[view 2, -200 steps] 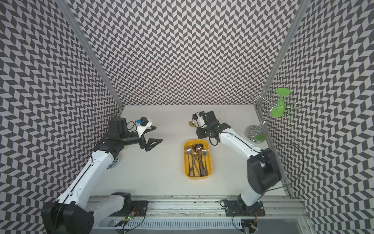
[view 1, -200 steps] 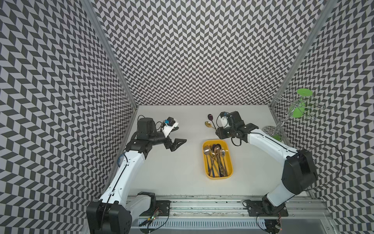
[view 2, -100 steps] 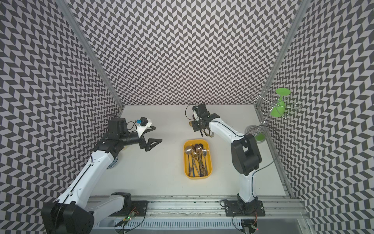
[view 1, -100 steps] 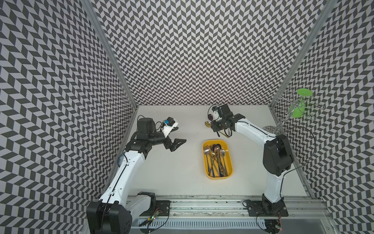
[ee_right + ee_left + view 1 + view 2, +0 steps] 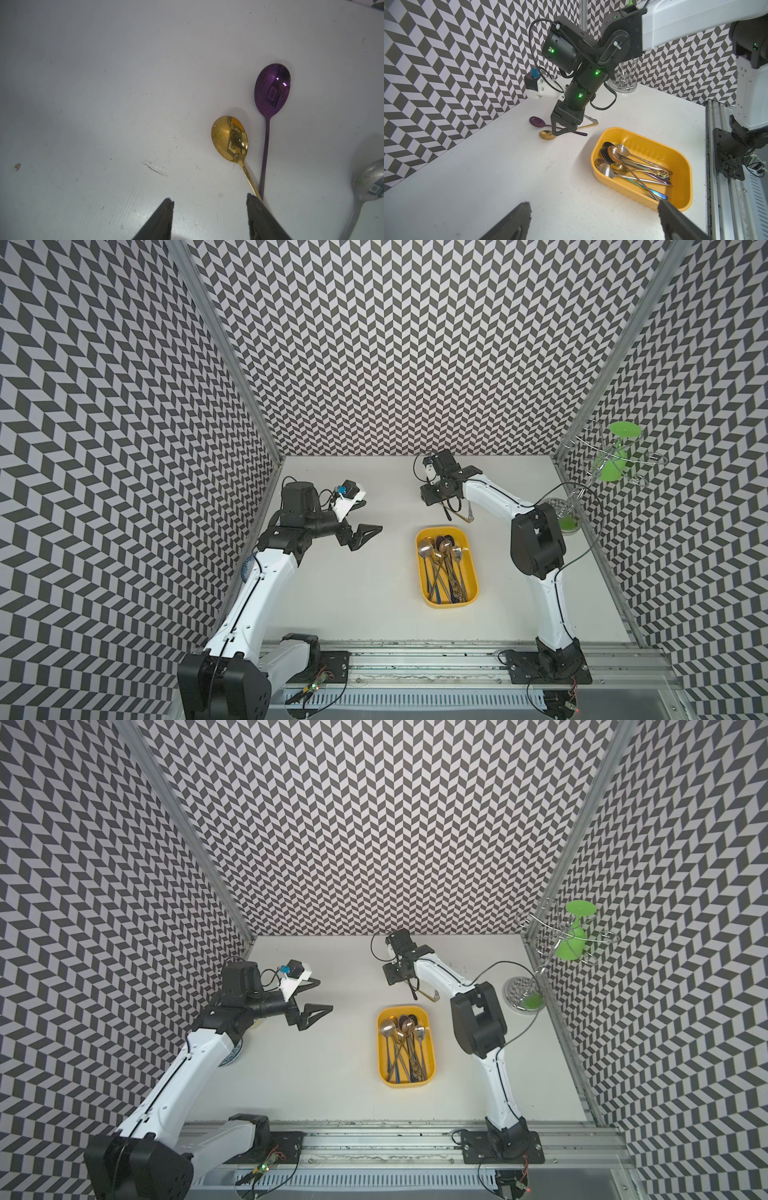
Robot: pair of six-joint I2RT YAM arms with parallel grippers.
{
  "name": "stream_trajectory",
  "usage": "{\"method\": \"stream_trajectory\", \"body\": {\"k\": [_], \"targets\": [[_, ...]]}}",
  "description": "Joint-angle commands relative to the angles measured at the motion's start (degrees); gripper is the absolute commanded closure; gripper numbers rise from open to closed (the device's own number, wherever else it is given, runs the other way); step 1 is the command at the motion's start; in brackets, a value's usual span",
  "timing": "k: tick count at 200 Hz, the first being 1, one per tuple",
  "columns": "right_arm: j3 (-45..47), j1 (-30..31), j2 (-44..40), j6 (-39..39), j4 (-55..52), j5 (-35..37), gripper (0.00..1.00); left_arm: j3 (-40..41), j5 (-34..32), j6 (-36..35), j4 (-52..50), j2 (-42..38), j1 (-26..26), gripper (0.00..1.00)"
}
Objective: Put the spoon into the storage box
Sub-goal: Pick up the spoon from the center of the board.
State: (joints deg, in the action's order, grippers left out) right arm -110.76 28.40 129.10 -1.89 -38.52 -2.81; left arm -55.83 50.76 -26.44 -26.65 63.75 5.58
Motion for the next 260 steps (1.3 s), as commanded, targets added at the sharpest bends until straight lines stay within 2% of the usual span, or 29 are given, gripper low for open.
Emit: {"method": "stream_trajectory", "body": {"k": [1,61,136,210,260], "targets": [[-3.29,0.43,3.47,1.19,-1.27,-0.42,0.40,-0.17,0.65,-1.01,0.15,-0.21,-0.31,0.01],[-8.23,0.11,9.61,1.80,-2.78,1.66,0.34,-0.97,0.39,-1.04,-0.70,0.06,-0.30,0.01],[-15.06,-1.28,14.33,2.50,-4.98,1.75,0.32,0.27,0.55,-1.09,0.46,0.15,-0.25,0.01],[-13.30,-2.21,14.24,2.51,-5.01,3.09,0.35,-0.67,0.48,-1.25,-0.47,0.29,-0.22,0.01],[-4.66,-2.25,10.49,2.03,-2.65,2.37,0.45,-0.49,0.41,-1.34,-0.33,-0.19,-0.20,0.01]]}}
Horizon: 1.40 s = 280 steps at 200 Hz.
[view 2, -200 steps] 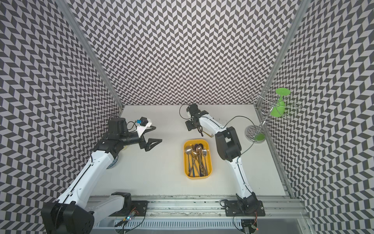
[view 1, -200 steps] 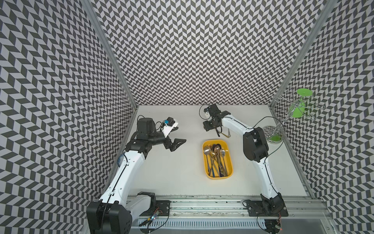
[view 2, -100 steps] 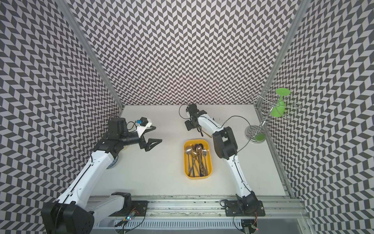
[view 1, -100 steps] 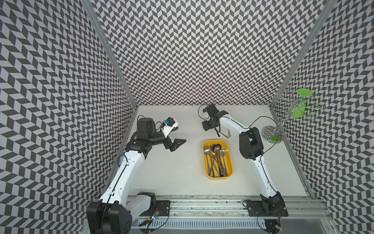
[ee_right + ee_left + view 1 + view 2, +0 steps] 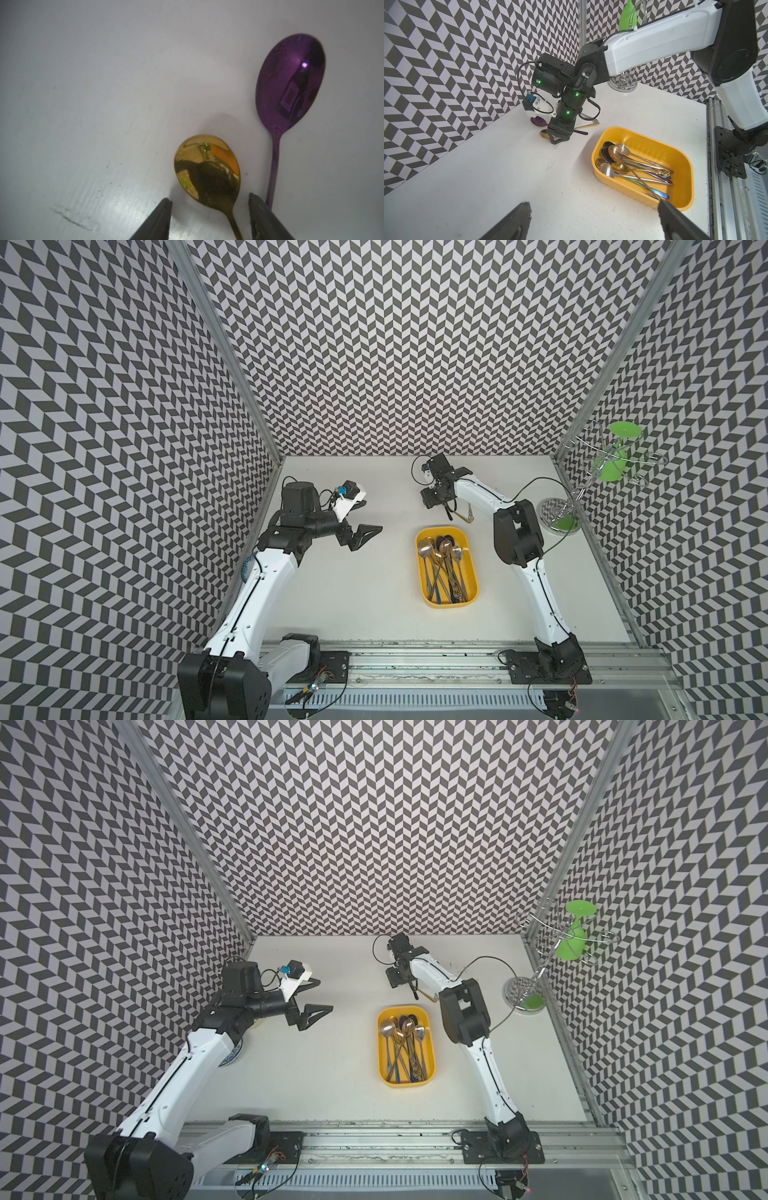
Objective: Put the spoon into the storage box
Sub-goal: Pick up the spoon from the center of the board.
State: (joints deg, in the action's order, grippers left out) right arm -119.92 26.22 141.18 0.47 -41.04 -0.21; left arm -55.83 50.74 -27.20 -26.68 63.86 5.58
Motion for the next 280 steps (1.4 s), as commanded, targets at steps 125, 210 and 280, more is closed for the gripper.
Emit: {"method": "stream_trajectory", "body": {"k": [125,210,280], "targets": [[18.25,-0.05,-9.92,-0.46,4.97,0.21,0.96,-1.50,0.85,-0.27,-0.99,-0.16,-0.19,0.01],[14.42,-0.11,-17.89,0.49,2.80,1.85,1.00,-1.21,1.02,-0.13,-0.46,0.48,-0.16,0.01],[14.71,0.48,-28.65,-0.57,2.90,1.83,1.00,-0.79,0.68,-0.52,-0.39,-0.50,-0.30,0.01]]}}
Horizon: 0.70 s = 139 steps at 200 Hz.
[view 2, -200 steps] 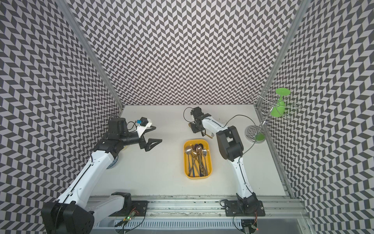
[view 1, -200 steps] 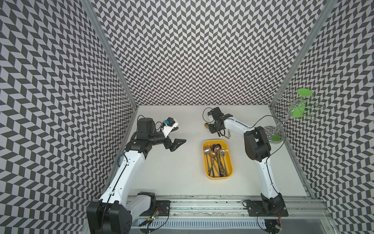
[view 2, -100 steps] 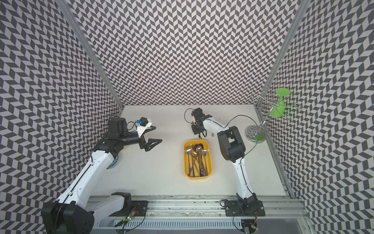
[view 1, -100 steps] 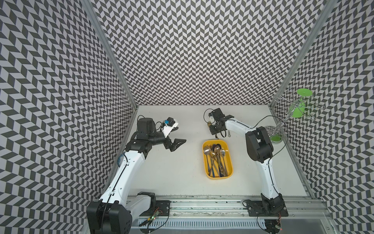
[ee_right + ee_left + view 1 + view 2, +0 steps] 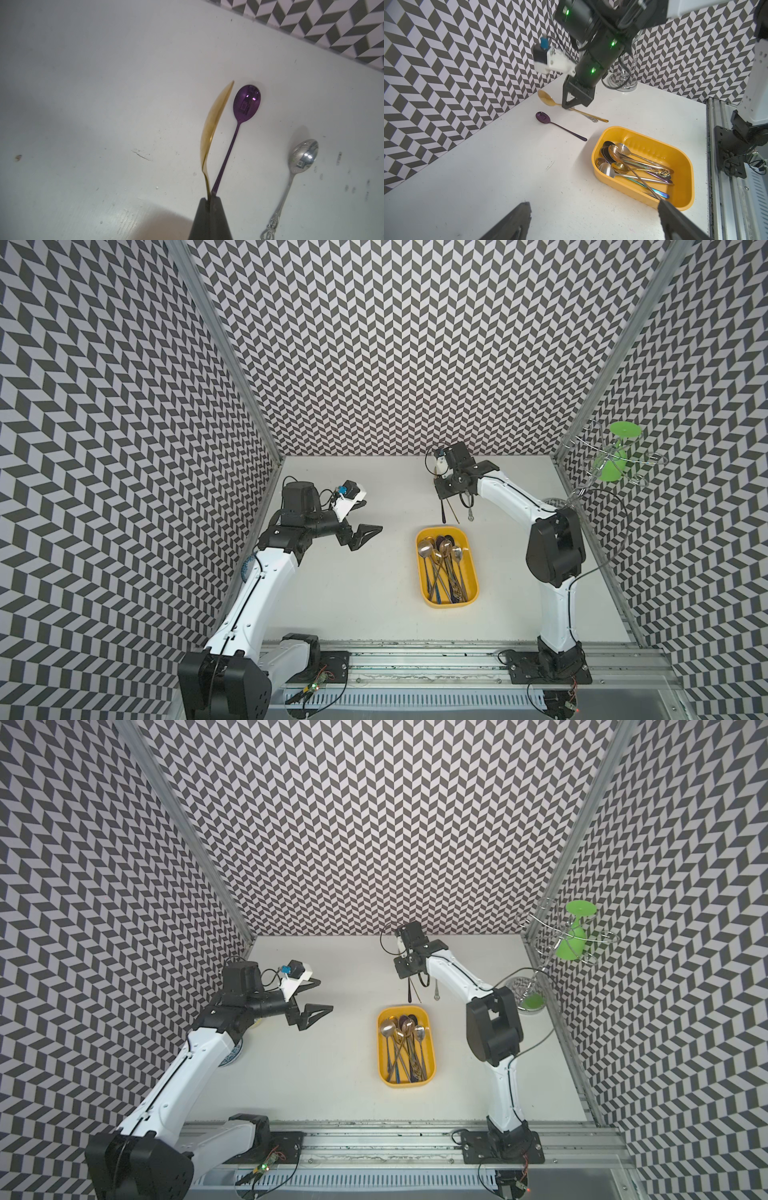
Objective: Put the spoon into the storage box
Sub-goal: Pick up the spoon from the center of the board.
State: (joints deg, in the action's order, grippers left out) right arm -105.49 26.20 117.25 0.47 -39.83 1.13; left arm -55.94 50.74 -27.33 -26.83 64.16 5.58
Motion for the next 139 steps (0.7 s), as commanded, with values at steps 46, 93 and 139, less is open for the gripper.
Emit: {"method": "stream_trajectory", "body": {"k": [46,93,139], "targets": [[10.90,1.27,-14.56,-5.57,5.20,-2.88,1.00,-0.56,0.68,-0.48,-0.06,-0.97,-0.24,0.01],[27.25,2.07,-26.07,-13.86,11.67,-10.46,1.00,-0.46,0.94,-0.36,-0.02,-1.21,-0.23,0.01],[39.64,4.16,-34.52,-20.81,17.24,-13.32,1.00,-0.55,1.24,-0.19,0.04,-0.92,-0.30,0.01]]}}
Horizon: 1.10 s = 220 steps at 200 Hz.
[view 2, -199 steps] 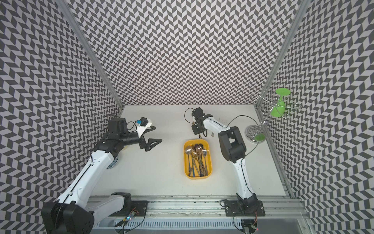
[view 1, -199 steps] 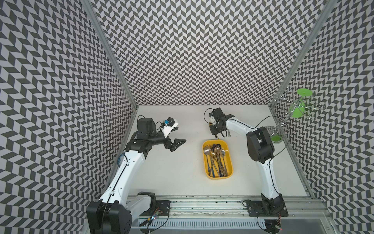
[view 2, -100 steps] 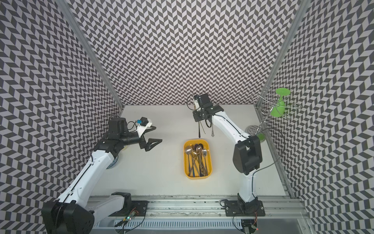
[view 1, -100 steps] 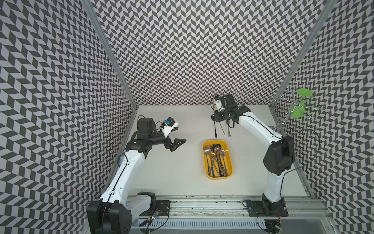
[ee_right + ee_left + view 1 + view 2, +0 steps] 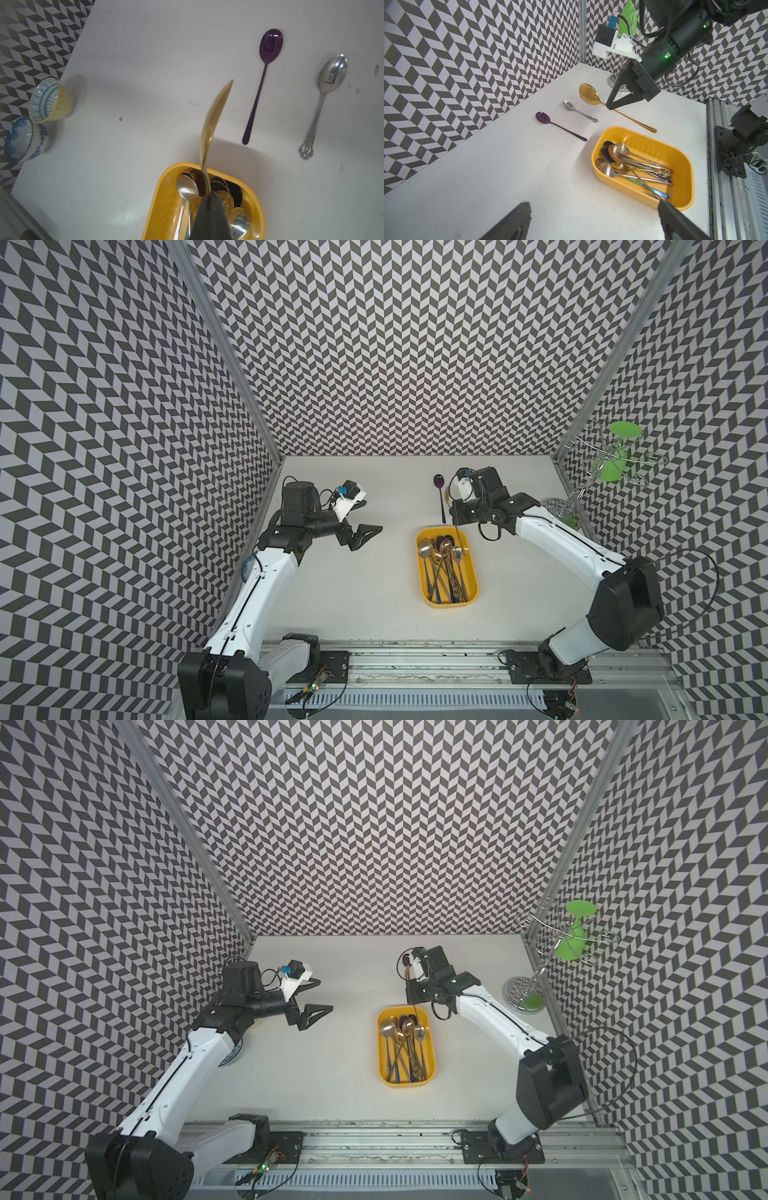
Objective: Put the spoon into the storage box
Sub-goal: Place the spoon in the storage box.
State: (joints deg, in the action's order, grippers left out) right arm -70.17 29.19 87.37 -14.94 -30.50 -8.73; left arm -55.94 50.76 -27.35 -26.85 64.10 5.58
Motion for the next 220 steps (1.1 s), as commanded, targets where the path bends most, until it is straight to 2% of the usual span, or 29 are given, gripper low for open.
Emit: {"method": "stream_trajectory", "body": {"k": [1,48,102,147,204,220], "targets": [[4.55,1.19,-4.79,-5.56,8.08,-3.52,1.00,-0.47,1.25,-0.21,0.14,-0.84,-0.26,0.01],[16.89,3.65,-10.19,-13.50,17.30,-6.95,1.00,-0.27,1.43,-0.27,0.30,-0.87,-0.31,0.01],[24.42,7.38,-9.71,-19.34,23.79,-10.49,1.00,0.24,1.44,-0.32,0.89,-0.64,-0.10,0.01],[28.78,8.78,-9.03,-22.16,29.12,-10.79,1.00,0.05,1.24,-0.35,0.66,-0.63,-0.13,0.01],[30.02,9.93,-7.45,-23.96,32.72,-11.10,1.00,-0.09,1.18,-0.32,0.45,-0.77,-0.17,0.01],[28.76,10.01,-7.22,-23.69,31.16,-10.19,0.92,-1.10,1.08,-0.33,-0.65,-0.59,-0.23,0.01]]}}
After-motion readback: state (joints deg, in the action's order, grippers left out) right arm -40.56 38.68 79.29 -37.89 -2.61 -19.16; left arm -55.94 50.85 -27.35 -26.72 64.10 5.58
